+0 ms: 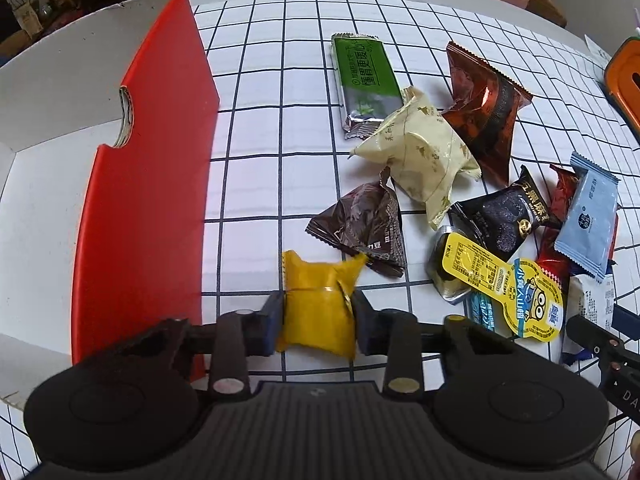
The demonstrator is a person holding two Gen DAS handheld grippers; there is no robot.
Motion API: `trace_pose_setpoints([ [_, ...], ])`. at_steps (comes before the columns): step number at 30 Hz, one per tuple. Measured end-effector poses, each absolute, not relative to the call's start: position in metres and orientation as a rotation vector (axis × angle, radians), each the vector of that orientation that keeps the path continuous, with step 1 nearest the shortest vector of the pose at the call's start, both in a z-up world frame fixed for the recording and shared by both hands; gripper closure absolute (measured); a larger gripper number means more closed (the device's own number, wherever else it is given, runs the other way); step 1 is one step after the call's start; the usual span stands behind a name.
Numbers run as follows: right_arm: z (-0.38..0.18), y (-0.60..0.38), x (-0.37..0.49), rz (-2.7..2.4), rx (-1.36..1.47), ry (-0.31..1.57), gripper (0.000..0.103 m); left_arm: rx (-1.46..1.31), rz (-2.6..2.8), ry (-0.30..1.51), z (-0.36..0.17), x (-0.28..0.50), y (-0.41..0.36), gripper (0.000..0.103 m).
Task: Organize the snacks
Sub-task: 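Grasp the yellow candy with the left tool while the right tool grasps the white-blue biscuit pack, then carry both snacks over the red box and open both tools to drop them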
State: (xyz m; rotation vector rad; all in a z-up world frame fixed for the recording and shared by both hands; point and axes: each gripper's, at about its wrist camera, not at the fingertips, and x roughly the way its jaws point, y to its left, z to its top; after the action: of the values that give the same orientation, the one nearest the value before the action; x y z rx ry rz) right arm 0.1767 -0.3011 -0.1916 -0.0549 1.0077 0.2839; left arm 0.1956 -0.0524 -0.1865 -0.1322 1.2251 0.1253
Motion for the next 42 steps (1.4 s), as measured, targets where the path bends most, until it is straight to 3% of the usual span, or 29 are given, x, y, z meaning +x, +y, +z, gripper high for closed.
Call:
trace_pose_setpoints([
  [24, -0.145, -0.303, 0.143, 0.326, 0.017, 0.946, 0.056, -0.160, 0.067, 1.167, -0.145, 0.152, -0.053, 0.070],
  [42, -0.066, -0.212, 0.130, 0.431, -0.007, 0.853, 0.056, -0.107, -0.011, 1.041, -0.069, 0.127, 0.009, 0.070],
])
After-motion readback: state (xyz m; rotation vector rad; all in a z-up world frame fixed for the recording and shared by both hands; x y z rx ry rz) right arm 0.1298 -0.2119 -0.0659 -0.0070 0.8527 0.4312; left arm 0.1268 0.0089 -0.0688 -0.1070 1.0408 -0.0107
